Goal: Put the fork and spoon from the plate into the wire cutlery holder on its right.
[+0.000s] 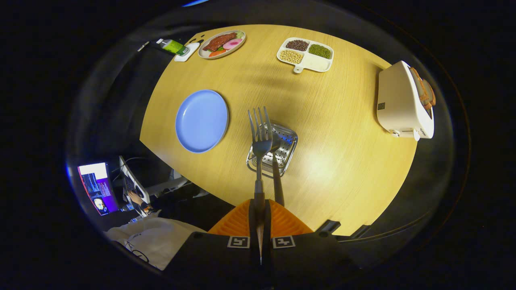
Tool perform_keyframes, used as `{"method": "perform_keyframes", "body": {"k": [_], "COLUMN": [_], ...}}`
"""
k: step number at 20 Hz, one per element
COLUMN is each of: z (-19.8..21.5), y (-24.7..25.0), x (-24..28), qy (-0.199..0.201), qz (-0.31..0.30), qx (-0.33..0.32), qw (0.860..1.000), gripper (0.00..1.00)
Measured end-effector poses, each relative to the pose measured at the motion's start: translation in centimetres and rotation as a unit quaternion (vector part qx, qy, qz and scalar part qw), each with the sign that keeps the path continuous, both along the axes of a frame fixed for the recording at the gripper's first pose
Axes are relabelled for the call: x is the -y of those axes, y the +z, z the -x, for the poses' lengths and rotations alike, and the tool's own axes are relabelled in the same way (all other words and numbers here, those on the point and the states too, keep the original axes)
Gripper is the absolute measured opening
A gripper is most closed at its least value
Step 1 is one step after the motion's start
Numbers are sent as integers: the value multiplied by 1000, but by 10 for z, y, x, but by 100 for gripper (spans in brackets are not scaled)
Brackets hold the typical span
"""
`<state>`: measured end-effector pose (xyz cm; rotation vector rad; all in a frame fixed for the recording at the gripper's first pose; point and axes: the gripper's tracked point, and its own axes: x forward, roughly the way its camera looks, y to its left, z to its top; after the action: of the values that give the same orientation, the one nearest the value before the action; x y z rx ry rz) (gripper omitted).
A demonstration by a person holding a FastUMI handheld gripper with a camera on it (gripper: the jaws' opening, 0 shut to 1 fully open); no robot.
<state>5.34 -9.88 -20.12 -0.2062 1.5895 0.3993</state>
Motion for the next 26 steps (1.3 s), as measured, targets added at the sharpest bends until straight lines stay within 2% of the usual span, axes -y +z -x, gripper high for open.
{"method": "perform_keyframes", "body": {"k": [2, 8, 14, 17, 19, 25, 26], "z": [-5, 8, 3, -7, -13, -11, -10], "y": [-10, -25, -29, -33, -30, -5, -1], "x": [2, 14, 18, 16, 13, -12, -15], "qy": [6, 64, 52, 31, 24, 2, 1], "qz": [11, 42, 52, 47, 36, -27, -35], "qx": [-22, -103, -132, -122, -107, -59, -50], "qw": [1000, 992, 988, 991, 993, 998, 998], "gripper": [6, 6, 7, 13, 24, 75, 77]}}
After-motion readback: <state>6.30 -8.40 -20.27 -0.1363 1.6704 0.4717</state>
